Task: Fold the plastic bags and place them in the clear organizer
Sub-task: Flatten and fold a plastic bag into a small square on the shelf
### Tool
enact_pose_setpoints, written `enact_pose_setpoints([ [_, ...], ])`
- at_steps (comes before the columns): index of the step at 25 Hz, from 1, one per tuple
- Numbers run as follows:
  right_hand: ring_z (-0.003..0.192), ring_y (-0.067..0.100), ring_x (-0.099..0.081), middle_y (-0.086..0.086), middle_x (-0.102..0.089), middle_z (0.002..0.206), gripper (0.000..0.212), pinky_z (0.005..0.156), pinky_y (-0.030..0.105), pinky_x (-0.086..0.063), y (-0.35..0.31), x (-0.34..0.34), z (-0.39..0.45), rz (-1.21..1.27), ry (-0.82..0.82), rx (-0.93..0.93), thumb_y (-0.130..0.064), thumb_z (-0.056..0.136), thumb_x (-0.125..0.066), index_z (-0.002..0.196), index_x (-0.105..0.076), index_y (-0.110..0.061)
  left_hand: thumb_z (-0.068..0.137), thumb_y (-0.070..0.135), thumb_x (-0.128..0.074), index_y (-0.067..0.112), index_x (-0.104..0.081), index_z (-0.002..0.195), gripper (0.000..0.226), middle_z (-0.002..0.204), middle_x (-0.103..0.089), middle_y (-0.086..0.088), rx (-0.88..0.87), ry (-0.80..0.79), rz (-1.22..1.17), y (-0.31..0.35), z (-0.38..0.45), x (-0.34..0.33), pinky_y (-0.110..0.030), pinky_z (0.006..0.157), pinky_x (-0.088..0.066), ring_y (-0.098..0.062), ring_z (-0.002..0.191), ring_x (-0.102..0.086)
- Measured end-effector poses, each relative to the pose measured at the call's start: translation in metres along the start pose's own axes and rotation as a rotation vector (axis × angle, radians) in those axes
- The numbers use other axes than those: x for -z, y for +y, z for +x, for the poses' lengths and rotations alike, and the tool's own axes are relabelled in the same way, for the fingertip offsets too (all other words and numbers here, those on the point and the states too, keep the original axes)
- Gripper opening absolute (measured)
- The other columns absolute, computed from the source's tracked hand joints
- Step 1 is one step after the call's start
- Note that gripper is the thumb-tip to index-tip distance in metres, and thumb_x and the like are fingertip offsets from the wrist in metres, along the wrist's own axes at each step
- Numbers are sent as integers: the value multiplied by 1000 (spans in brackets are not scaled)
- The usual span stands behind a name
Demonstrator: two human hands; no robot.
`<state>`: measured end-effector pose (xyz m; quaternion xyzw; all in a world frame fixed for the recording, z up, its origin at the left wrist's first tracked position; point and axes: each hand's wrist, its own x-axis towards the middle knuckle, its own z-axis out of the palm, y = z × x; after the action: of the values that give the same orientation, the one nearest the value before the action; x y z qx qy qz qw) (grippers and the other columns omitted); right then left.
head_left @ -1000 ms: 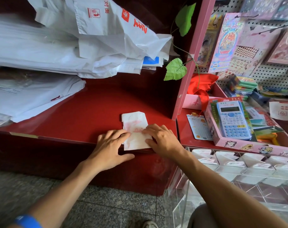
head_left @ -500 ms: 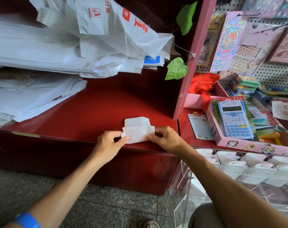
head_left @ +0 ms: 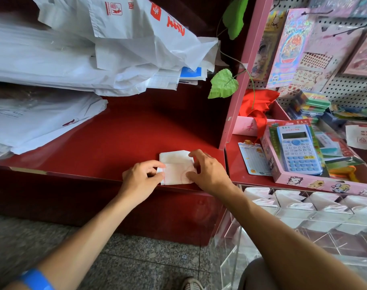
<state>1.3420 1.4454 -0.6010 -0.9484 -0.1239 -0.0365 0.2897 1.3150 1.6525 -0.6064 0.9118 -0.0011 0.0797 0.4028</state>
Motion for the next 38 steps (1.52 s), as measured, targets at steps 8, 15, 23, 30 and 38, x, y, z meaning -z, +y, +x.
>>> enact_pose_setpoints([
  [8, 132, 20, -34, -12, -42, 150, 78, 105, 39, -33, -1, 15, -11, -370, -312, 178, -57, 80, -69, 147, -41, -28, 65, 57, -77, 28, -64, 121, 65, 130, -55, 17, -412, -122, 414, -13, -8, -9, -36, 92, -32, -16, 118, -48],
  [15, 93, 10, -63, -4, -71, 103, 31, 83, 28, -48, 12, 22, -13, 185, -154, 64, -33, 81, -78, 109, -72, -23, 81, 34, -70, 27, -72, 82, 8, 75, -67, 24, -298, -47, 59, 4, -11, 3, -20, 76, -46, 0, 82, -64],
  [23, 77, 14, -67, -2, -73, 85, 15, 74, 34, -53, 19, 19, -9, 323, -96, -24, -20, 81, -77, 95, -73, -19, 88, 13, -64, 13, -66, 85, 4, 72, -71, -1, 11, -135, -225, 9, -9, 7, -26, 64, -40, -5, 61, -54],
  [30, 60, 3, -59, -2, -71, 73, 25, 56, 18, -40, 12, 11, -2, 364, -9, -177, -21, 86, -72, 109, -63, -19, 86, 22, -72, 31, -48, 134, 54, 70, -65, 16, 52, -29, -108, 19, -13, -2, -8, 74, -35, -11, 88, -57],
  [38, 101, 29, -52, 5, -54, 118, 49, 83, 40, -45, -9, 4, -9, -180, 145, 70, -2, 78, -56, 126, -54, -13, 83, 30, -73, 33, -70, 96, 13, 60, -61, 10, -64, 48, 9, 14, -10, -13, -37, 85, -46, -6, 66, -58],
])
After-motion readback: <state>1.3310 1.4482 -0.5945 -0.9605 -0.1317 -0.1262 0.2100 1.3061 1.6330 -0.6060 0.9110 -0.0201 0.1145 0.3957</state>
